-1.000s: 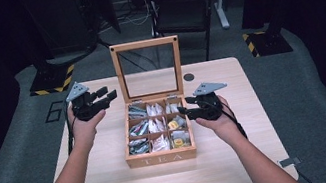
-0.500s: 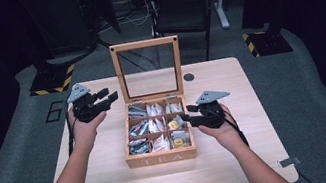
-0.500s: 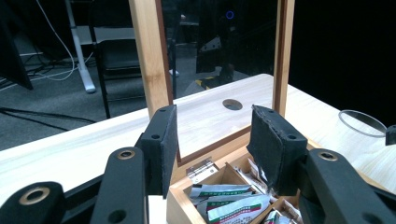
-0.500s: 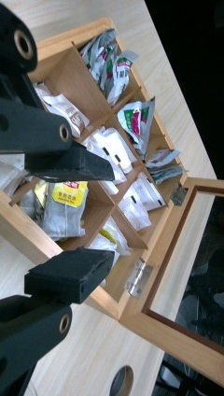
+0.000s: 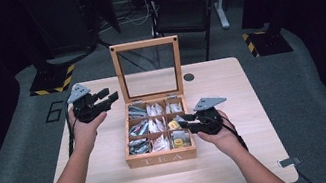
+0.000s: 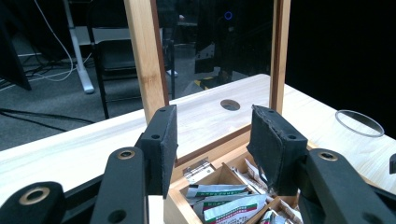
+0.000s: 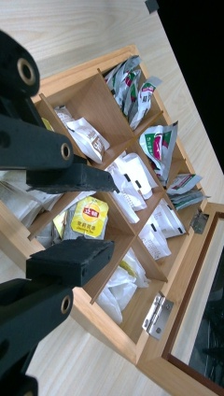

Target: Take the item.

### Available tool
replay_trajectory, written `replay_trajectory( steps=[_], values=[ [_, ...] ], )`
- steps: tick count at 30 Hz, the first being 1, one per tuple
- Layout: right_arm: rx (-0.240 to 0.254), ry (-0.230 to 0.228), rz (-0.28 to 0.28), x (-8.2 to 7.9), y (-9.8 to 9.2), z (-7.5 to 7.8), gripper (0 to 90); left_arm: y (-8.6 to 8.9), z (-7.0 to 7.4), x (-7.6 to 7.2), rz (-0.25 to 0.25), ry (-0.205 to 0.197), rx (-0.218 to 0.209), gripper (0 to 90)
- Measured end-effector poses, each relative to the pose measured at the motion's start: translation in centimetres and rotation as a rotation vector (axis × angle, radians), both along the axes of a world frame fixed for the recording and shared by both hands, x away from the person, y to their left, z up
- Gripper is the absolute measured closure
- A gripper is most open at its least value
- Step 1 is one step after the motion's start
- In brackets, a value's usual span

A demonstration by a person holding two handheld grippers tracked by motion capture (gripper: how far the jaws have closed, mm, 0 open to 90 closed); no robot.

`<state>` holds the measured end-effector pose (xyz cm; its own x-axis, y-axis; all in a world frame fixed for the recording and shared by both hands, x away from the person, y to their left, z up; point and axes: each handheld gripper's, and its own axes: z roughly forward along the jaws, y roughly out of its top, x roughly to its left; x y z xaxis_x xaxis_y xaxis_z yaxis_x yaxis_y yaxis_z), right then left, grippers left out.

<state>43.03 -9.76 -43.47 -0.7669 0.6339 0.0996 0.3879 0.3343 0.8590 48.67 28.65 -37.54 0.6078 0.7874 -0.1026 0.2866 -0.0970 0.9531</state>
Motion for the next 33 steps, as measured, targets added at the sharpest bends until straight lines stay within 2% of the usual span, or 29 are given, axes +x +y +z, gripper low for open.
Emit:
replay_trajectory(
  steps=[10, 16, 19, 23, 27, 33],
  values=[
    [0.002, 0.01, 0.044, -0.2, 0.1, -0.8, 66.7, -0.1, -0.1, 0.1, 0.003, 0.009, 0.002, 51.5],
    [-0.017, 0.02, 0.058, -0.2, 0.3, -1.4, 67.2, 0.0, -0.1, 0.1, 0.007, 0.01, 0.002, 51.5],
    [-0.024, 0.022, 0.073, -0.6, 0.5, -1.5, 64.3, 0.1, -0.1, 0.1, 0.009, 0.009, -0.001, 51.5],
    [-0.044, -0.002, 0.071, -1.3, 0.5, -1.7, 62.5, 0.1, 0.0, 0.0, 0.008, 0.007, 0.0, 51.5],
    [-0.044, -0.006, 0.07, -1.3, 0.4, -1.8, 63.3, 0.1, 0.0, 0.0, 0.008, 0.007, -0.001, 51.5],
    [-0.036, 0.021, 0.064, -0.9, 0.5, -2.3, 64.2, 0.0, 0.0, 0.0, 0.008, 0.007, -0.004, 51.5]
  ],
)
